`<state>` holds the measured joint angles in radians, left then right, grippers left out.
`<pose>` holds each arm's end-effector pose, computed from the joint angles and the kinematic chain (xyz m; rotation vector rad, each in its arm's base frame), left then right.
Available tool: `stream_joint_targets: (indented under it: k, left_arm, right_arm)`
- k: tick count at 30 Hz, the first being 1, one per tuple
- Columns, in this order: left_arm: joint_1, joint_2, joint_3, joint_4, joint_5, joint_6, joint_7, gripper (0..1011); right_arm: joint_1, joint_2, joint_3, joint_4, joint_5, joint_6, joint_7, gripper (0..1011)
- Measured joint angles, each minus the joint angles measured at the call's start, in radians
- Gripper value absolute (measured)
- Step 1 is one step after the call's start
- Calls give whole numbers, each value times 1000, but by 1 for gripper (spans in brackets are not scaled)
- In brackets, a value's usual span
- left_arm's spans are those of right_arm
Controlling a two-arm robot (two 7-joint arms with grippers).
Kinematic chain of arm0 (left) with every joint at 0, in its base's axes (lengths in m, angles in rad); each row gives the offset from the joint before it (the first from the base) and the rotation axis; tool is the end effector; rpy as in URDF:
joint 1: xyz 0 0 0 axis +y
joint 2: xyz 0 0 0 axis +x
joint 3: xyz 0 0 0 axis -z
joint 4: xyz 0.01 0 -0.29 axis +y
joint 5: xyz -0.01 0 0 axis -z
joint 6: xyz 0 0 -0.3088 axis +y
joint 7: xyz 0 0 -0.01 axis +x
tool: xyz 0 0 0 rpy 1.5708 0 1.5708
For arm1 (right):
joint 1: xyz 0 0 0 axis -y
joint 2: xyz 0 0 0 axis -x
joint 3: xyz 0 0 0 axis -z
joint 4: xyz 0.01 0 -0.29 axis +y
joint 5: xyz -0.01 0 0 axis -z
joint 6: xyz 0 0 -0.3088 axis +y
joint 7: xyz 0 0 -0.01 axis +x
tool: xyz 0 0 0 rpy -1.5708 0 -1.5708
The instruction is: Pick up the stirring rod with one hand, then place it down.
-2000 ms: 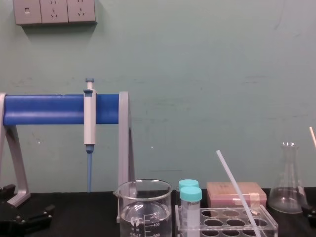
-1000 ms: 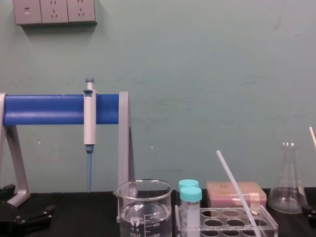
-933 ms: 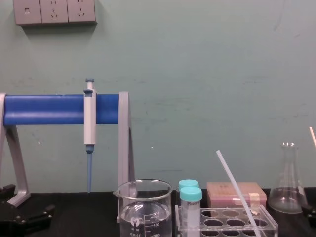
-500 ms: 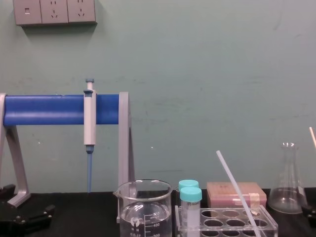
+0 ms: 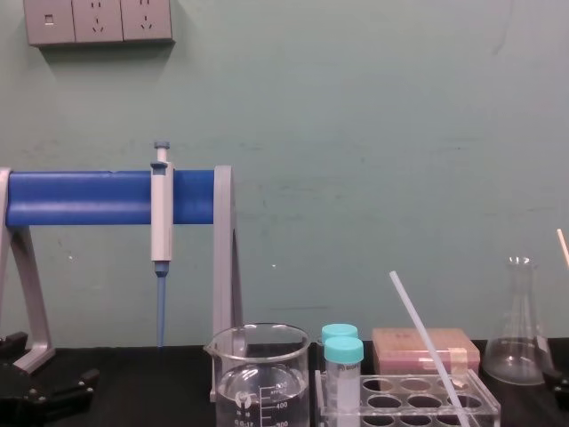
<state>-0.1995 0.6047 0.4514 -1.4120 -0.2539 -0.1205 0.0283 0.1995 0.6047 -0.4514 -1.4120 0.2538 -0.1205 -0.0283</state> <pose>0.3581 0.0827 -0.3023 0.3045 -0.2850 1.2480 0.3581 -0.0827 -0.3023 -0.3046 -0.2851 -1.2479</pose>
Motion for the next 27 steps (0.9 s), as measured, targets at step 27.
stream_joint_targets:
  k: [27]
  left_arm:
    - [0, 0, 0, 0, 0, 0, 0, 1000]
  right_arm:
    - [1, 2, 11, 1, -19, -23, 3, 1000]
